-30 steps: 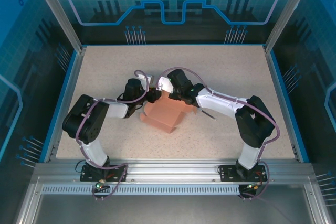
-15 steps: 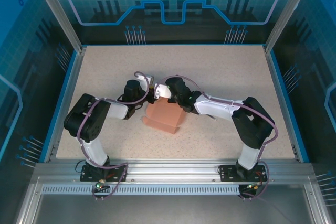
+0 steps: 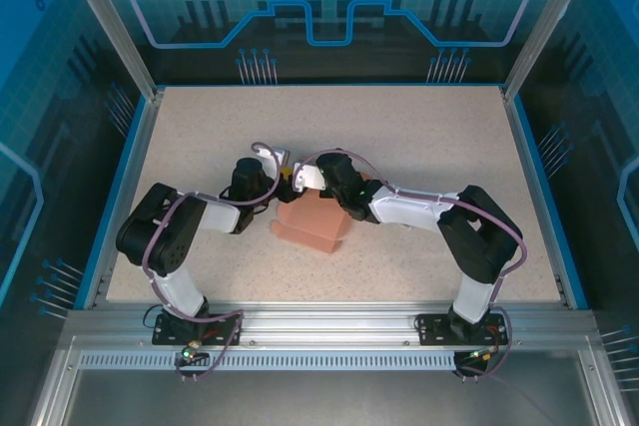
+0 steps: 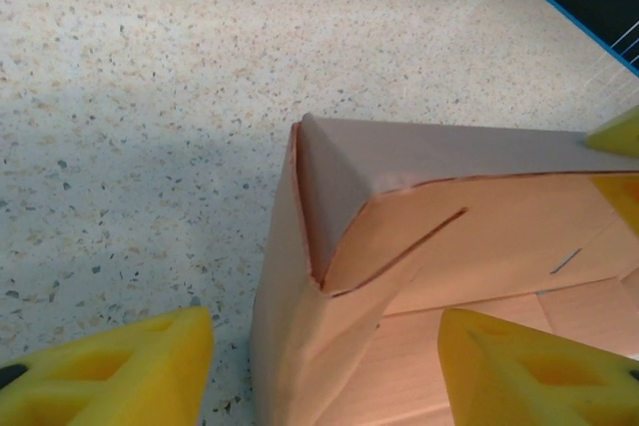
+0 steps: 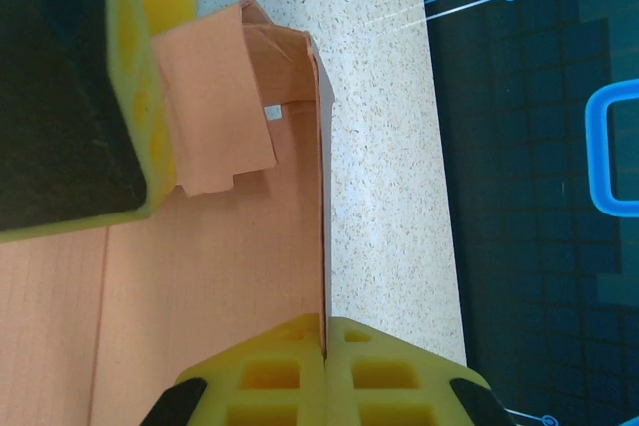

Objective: Fold the paper box

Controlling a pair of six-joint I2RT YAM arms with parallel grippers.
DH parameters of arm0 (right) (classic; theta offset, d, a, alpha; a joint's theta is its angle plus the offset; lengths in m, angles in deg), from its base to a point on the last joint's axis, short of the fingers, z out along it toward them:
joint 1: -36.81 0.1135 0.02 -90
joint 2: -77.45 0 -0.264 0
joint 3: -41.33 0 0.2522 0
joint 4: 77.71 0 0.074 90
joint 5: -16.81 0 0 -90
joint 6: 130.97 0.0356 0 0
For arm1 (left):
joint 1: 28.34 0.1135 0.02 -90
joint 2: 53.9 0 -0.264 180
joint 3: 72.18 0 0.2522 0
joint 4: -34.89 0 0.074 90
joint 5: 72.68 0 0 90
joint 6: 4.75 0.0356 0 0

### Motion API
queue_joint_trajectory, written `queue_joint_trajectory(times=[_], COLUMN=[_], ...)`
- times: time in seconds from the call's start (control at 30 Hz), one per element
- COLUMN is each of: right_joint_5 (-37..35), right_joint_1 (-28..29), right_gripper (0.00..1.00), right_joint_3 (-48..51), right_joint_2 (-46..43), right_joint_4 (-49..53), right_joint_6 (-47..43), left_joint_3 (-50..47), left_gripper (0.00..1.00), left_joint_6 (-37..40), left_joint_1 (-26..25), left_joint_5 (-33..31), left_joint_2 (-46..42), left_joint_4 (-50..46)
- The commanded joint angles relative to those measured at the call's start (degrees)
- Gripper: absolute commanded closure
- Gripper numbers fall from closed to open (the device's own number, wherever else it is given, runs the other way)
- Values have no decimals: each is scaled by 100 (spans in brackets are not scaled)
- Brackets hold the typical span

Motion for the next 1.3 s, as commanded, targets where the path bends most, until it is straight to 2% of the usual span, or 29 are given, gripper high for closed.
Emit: queue_joint_trajectory(times=[0.0, 0.07, 0.2, 0.43, 0.87, 1.07, 1.27], right_joint_5=[-52, -28, 8, 113, 273, 387, 494], right_joint_1=[60, 55, 56, 43, 6, 6, 16], right_gripper=[100, 100, 100, 100, 100, 100, 100], right_joint_3=[32, 32, 23, -13, -53, -99, -117], right_joint_2=[-117, -125, -156, -174, -95, -123, -180], right_joint_4=[-112, -112, -79, 47, 397, 593, 727], right_joint_6=[-22, 6, 34, 93, 56, 154, 306], left_joint_3=[-92, -51, 138, 395, 792, 997, 1169], left_gripper=[35, 35, 44, 57, 66, 68, 75], left_joint_6=[-47, 8, 89, 89, -113, -343, -529], left_joint_1=[44, 44, 63, 79, 141, 167, 167], left_joint_5=[94, 38, 6, 142, 488, 372, -58], left_joint_2=[-285, -294, -104, 330, 675, 706, 741], left_joint_4=[127, -33, -326, -80, -316, -569, -911])
